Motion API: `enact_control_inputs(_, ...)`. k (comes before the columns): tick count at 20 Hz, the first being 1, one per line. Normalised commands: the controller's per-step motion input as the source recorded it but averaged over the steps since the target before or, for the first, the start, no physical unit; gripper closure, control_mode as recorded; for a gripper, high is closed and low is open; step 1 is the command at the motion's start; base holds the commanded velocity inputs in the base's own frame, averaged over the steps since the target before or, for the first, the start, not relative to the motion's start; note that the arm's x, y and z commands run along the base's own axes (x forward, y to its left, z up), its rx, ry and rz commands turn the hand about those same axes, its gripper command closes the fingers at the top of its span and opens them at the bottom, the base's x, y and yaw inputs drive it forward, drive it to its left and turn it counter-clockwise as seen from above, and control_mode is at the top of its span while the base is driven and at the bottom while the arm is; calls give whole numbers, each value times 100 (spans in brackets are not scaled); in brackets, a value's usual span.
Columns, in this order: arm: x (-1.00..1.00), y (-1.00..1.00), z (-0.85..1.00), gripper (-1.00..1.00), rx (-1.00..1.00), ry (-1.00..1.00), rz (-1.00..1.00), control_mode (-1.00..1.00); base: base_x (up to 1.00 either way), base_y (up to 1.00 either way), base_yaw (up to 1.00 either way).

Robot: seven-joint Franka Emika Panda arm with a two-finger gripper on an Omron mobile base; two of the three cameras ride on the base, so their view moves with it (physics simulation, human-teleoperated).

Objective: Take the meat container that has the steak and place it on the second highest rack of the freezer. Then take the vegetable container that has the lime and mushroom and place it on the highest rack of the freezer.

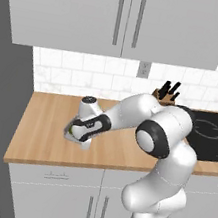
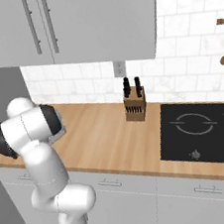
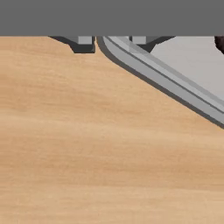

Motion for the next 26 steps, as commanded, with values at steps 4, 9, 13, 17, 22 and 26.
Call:
enact_control_inputs(4, -25, -60, 85, 100, 3, 0, 10, -100, 0, 0, 0)
enact_control_inputs(9, -25, -90, 71, 100, 3, 0, 17, -100, 0, 0, 0)
enact_control_inputs(13, -40, -100, 47, 100, 5, 0, 24, -100, 0, 0, 0)
enact_control_inputs(17, -21, -100, 50, 100, 6, 0, 23, -100, 0, 0, 0)
enact_control_inputs(22, -13, -85, 52, 100, 2, -3, 22, -100, 0, 0, 0)
enact_control_inputs(26, -3, -53, 43, 100, 0, -11, 24, -100, 0, 0, 0)
